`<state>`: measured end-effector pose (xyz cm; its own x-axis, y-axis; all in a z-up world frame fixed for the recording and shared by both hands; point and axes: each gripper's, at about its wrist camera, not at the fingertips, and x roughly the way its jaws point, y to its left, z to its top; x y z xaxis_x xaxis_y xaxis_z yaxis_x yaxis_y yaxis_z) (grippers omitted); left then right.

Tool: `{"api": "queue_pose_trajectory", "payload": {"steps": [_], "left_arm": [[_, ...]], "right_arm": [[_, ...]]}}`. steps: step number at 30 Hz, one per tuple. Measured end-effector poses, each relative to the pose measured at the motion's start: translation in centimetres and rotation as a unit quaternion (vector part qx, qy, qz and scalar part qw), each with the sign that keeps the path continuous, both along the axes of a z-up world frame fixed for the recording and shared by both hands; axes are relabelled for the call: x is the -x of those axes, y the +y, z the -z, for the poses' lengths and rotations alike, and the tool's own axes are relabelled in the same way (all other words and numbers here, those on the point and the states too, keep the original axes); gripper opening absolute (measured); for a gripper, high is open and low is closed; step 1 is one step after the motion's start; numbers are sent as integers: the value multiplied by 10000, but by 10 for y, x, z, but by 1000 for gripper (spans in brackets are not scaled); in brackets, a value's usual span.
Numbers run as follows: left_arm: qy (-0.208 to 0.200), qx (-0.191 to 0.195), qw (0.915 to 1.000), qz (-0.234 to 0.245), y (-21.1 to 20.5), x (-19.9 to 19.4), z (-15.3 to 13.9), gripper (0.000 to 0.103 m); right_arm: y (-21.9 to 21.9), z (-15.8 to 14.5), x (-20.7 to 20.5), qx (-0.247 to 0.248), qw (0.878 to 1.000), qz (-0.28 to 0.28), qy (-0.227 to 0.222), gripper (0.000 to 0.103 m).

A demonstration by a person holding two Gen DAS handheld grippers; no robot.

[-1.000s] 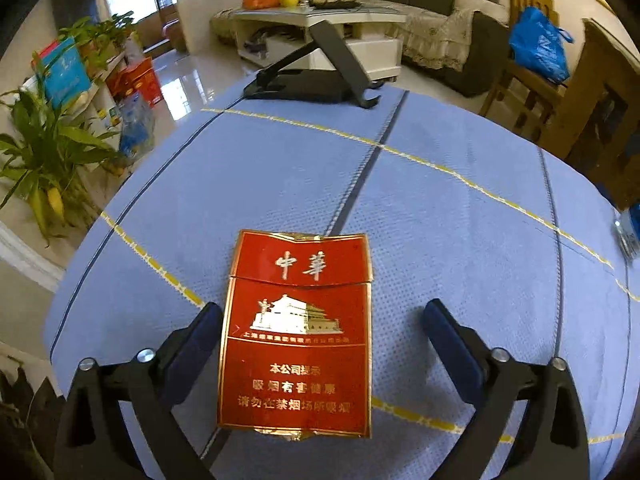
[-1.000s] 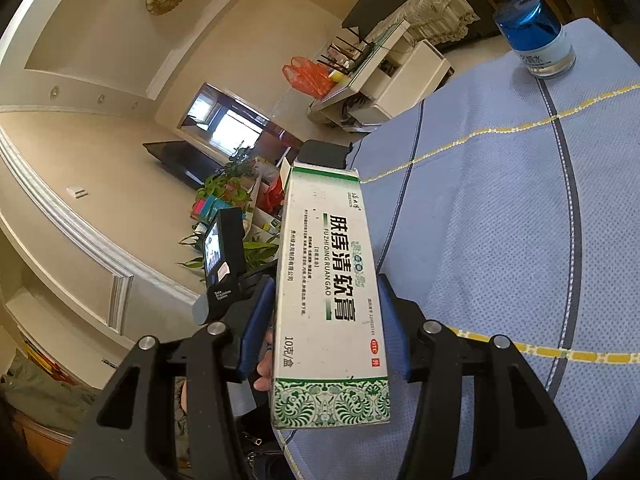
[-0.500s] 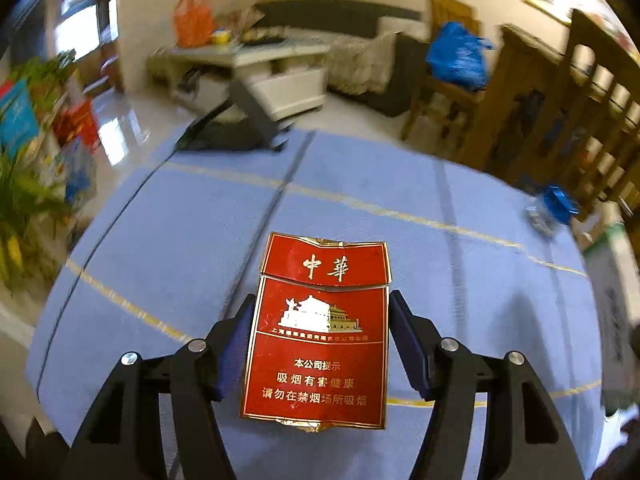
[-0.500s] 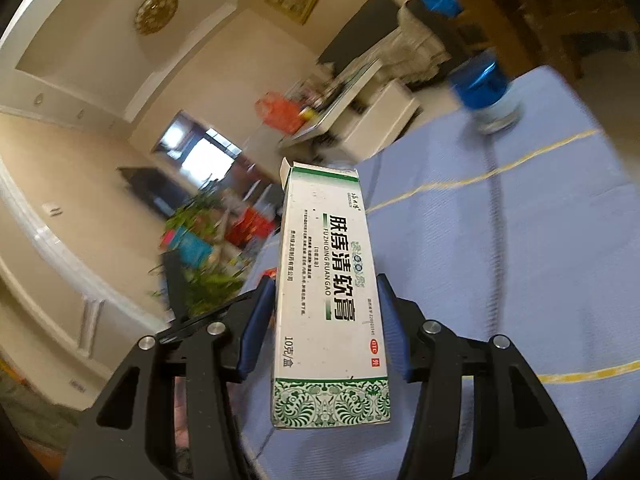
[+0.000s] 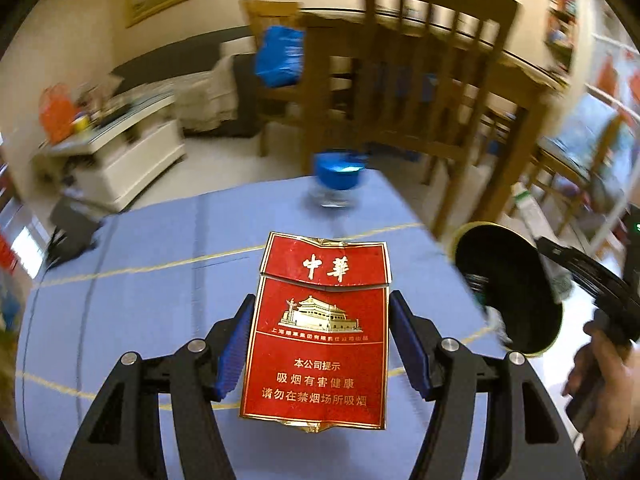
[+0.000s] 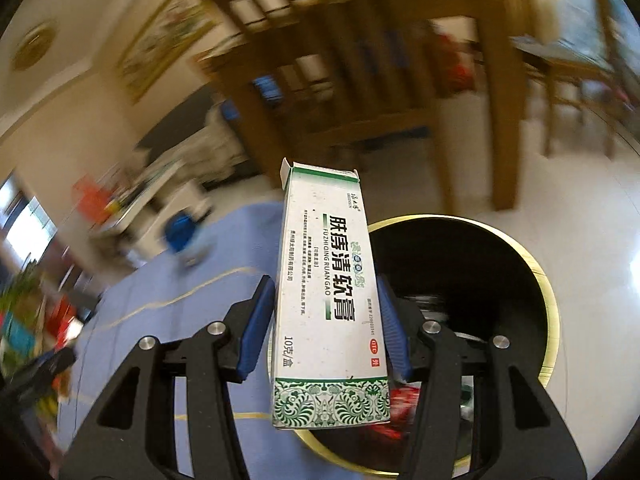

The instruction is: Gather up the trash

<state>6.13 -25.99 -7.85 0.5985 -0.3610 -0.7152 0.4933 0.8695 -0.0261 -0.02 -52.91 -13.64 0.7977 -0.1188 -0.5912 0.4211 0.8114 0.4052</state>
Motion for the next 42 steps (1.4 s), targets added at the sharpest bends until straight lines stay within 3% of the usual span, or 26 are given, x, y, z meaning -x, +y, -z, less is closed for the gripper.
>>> {"api": "queue_pose_trajectory", "payload": {"steps": [5, 9, 11, 12, 20, 25, 29, 33, 35, 36, 38, 42], "left_arm": [[-103, -98, 9985, 526, -53, 16, 0, 63], [-165, -162, 9970, 744, -84, 24, 1, 63], [-180, -204, 9962, 823, -97, 26, 3, 63], [-192, -224, 9959, 850, -100, 28, 4, 63], [-259, -391, 9936, 1028, -124, 36, 13, 63], [-232, -506, 9917, 1156, -142, 37, 19, 63], [-246, -590, 9875, 1440, -171, 35, 20, 64], [-157, -637, 9821, 1763, -206, 31, 18, 65], [-200, -702, 9820, 1744, -215, 29, 17, 79], [-286, -716, 9821, 1716, -216, 29, 16, 96], [-420, -748, 9821, 1675, -211, 31, 16, 96], [-130, -670, 9861, 1518, -186, 25, 19, 96]], "right_arm": [[-33, 24, 20, -389, 9976, 536, 195, 50], [-35, 28, 18, -278, 9964, 653, 455, 55], [-38, 31, 18, -253, 9934, 881, 691, 91], [-40, 32, 20, -319, 9926, 949, 683, 92], [-43, 12, 39, -418, 9931, 1090, -38, 97], [-54, 6, 60, -601, 9867, 1451, -407, 97], [-73, 17, 77, -1127, 9740, 1904, -494, 97], [-94, 36, 99, -1944, 9470, 2506, -503, 97], [-99, 38, 108, -2023, 9398, 2709, -494, 97], [-102, 38, 111, -2031, 9387, 2742, -496, 97], [-104, 39, 112, -2049, 9375, 2781, -416, 97], [-106, 42, 107, -2069, 9344, 2900, -2, 97]]}}
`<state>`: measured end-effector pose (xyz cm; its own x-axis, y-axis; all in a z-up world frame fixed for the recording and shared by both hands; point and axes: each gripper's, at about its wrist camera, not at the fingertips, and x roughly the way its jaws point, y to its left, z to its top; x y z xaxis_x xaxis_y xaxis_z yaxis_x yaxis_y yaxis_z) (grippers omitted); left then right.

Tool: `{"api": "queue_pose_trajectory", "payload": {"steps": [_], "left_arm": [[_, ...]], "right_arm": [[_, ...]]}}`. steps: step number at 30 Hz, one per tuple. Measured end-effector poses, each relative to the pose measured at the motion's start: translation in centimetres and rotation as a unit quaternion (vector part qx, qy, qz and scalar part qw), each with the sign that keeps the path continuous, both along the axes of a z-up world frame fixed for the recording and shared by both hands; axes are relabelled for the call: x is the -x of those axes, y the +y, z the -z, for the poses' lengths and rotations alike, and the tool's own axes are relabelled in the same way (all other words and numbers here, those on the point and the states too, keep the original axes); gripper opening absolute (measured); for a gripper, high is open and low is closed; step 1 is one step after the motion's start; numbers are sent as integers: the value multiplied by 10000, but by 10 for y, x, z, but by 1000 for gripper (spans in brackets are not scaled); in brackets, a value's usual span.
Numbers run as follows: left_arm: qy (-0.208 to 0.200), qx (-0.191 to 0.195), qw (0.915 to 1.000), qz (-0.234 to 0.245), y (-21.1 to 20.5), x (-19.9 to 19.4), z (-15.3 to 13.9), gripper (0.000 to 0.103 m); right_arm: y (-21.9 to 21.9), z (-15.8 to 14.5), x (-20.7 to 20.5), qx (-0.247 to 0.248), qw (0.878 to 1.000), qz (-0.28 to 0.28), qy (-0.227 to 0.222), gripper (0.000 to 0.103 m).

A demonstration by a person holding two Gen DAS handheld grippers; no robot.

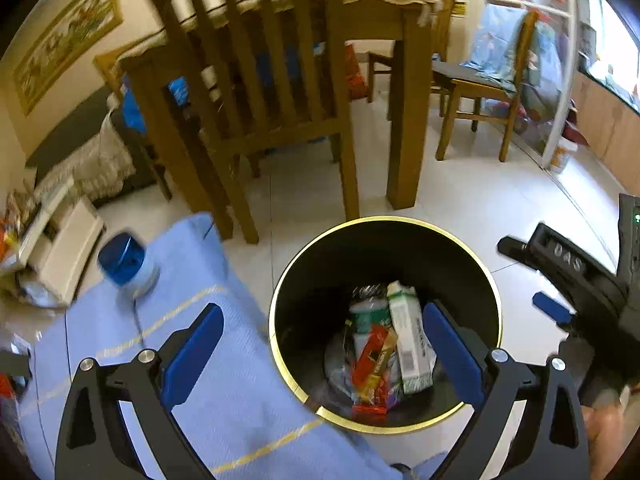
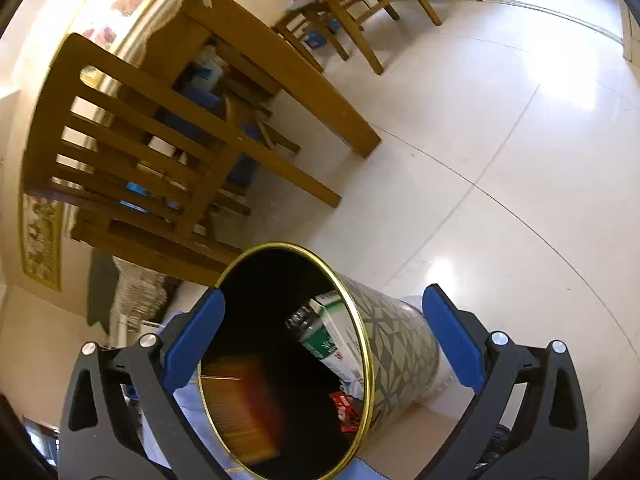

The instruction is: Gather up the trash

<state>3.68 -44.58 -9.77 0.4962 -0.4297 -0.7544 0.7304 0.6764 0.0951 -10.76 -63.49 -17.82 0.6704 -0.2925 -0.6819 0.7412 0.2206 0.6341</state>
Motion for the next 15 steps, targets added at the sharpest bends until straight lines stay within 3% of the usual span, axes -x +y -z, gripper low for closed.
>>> {"api": "queue_pose_trajectory", "payload": {"steps": [3, 7, 9, 11, 12, 15], "left_arm": [[179, 87, 9993, -307, 41, -8, -3, 96], [-154, -35, 9964, -830, 104, -12, -14, 96], [-427, -269, 9913, -1216, 140, -15, -22, 96], [-685, -285, 9831, -1676, 189, -17, -33, 96], [-700, -258, 9797, -1863, 207, -18, -37, 96], [-749, 68, 9644, -2536, 285, -22, -56, 96]], "right_arm": [[8, -10, -6, 374, 9987, 143, 309, 97], [34, -35, -30, 1335, 9884, -258, 679, 97], [60, -50, -53, 2068, 9696, -866, 984, 97], [96, -64, -79, 2826, 9365, -1320, 1600, 97], [112, -69, -88, 3008, 9266, -1404, 1765, 98], [170, -84, -103, 3194, 9141, -2021, 1471, 98]]}}
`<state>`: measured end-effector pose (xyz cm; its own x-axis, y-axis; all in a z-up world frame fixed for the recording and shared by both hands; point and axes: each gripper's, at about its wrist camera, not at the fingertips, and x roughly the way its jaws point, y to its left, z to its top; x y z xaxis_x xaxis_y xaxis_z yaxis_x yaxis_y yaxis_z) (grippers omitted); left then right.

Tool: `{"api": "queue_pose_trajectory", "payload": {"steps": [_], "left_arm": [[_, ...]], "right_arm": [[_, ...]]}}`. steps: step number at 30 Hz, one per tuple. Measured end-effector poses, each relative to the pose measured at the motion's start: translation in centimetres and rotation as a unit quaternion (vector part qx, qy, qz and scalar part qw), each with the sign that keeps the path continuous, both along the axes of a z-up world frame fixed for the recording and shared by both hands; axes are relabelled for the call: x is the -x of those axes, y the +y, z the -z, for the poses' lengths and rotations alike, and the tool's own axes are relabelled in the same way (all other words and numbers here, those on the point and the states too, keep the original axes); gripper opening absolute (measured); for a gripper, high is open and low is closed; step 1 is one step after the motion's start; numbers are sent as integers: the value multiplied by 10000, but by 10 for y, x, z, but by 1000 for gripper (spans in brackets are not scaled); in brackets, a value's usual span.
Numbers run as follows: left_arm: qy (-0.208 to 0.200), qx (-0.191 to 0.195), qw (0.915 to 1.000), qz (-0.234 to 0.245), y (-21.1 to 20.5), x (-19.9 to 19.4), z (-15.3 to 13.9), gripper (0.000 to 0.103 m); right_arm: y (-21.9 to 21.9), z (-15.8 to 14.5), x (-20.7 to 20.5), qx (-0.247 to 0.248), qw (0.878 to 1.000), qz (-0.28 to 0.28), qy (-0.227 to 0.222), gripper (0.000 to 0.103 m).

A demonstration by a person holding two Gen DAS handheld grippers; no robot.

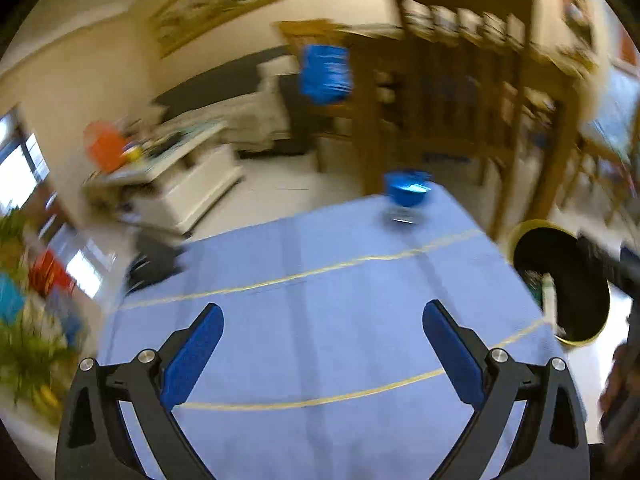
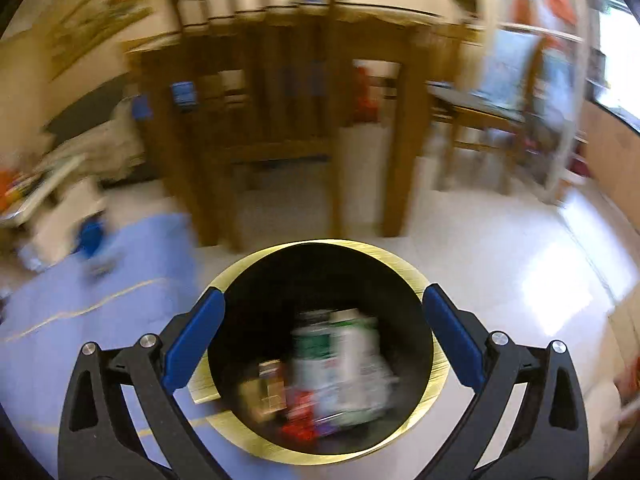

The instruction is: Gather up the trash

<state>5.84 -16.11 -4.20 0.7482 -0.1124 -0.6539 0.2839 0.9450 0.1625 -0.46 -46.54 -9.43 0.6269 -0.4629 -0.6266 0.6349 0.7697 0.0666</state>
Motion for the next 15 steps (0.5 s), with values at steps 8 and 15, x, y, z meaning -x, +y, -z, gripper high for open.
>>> {"api": "queue_pose_trajectory", "payload": {"steps": [8, 15], "left_arm": [[-211, 170, 9950, -960, 130, 10, -32, 96], [-774, 402, 9905, -1063, 161, 35, -73, 96]], "right_arm": [[153, 2, -49, -1379, 9655, -2200, 211, 97], [233, -102, -24, -687, 9585, -2696, -621, 98]]}}
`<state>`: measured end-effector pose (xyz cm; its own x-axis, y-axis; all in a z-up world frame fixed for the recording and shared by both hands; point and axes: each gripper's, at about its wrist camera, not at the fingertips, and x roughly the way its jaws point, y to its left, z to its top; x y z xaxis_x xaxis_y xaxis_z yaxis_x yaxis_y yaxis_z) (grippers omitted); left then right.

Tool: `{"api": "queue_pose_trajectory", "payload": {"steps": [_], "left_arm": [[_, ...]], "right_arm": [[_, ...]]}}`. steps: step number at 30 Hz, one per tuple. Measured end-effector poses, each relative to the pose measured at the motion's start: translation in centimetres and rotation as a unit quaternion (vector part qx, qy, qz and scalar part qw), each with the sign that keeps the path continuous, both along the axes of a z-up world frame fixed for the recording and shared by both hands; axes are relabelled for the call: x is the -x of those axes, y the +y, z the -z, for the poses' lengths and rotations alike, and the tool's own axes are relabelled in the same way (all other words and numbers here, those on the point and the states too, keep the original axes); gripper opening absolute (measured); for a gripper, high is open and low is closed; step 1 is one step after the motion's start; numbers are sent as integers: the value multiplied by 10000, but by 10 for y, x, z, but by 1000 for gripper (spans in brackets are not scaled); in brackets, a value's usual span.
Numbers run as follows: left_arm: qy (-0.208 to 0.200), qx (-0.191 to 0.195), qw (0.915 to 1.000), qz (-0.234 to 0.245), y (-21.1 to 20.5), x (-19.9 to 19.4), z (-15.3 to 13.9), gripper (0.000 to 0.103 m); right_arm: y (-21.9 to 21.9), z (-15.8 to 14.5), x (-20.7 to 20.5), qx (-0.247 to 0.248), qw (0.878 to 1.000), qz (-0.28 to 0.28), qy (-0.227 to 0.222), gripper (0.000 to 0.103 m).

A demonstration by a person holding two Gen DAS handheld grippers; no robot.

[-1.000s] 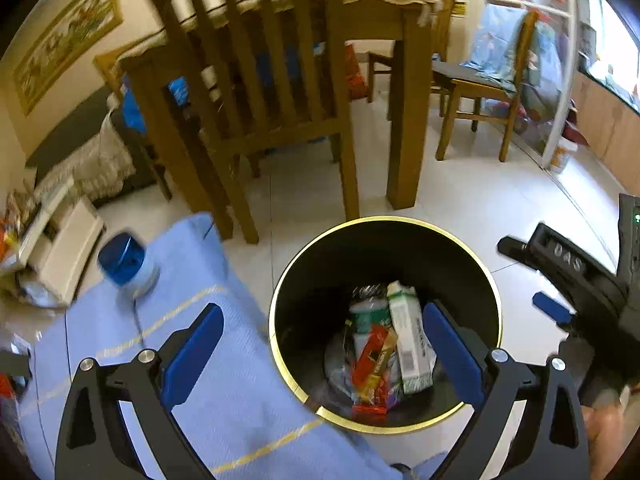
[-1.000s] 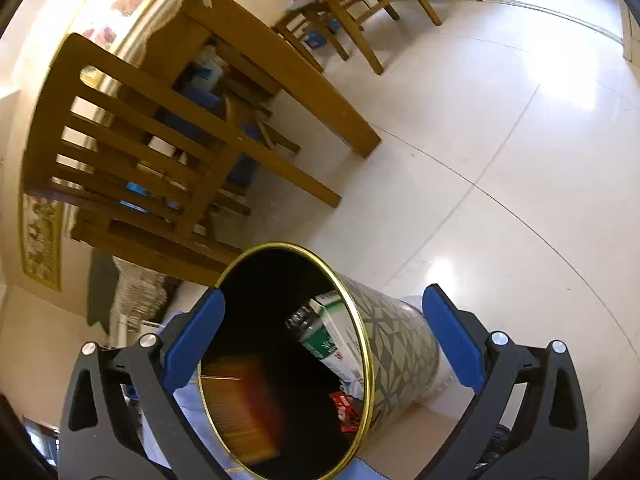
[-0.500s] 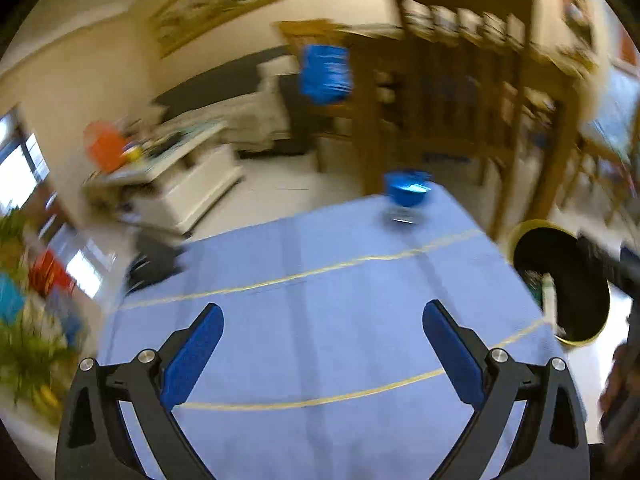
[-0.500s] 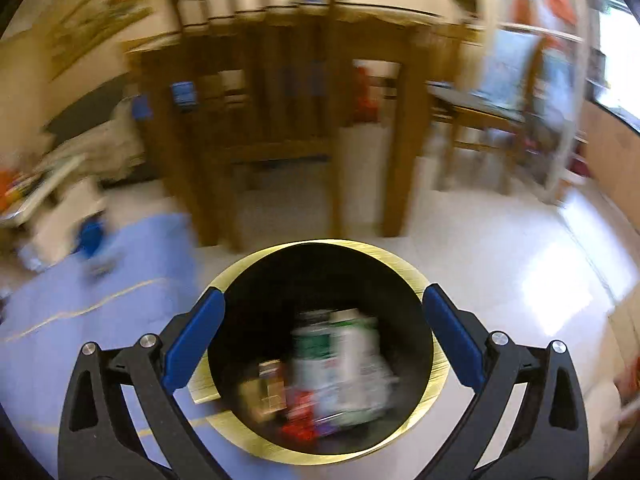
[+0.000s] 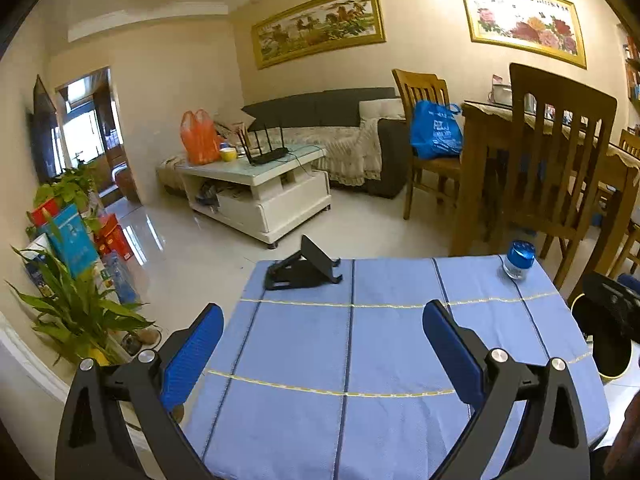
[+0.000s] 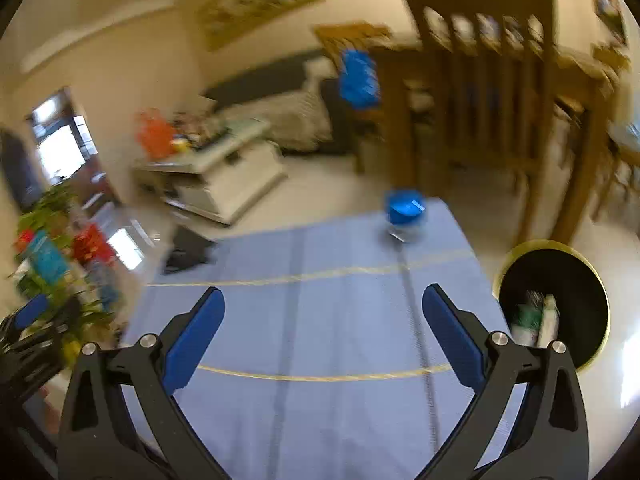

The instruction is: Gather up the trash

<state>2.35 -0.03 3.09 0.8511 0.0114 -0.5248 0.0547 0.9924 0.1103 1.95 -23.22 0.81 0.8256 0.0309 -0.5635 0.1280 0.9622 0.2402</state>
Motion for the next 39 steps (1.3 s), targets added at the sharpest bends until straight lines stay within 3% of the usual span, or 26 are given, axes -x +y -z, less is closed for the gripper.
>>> {"api": "queue_pose_trajectory", "payload": {"steps": [5, 9, 39], "left_arm": [[128, 165, 9995, 226, -1, 1, -2, 96], [192, 379, 9985, 357, -2, 3, -1, 96], [239, 269, 9987, 361, -5, 10, 6, 96]], "right_arm": [[36, -24, 22, 735, 9967, 79, -343, 98], [46, -29, 31, 927, 9949, 68, -402, 98], [45, -14, 31, 740, 9970, -184, -123, 98]]}}
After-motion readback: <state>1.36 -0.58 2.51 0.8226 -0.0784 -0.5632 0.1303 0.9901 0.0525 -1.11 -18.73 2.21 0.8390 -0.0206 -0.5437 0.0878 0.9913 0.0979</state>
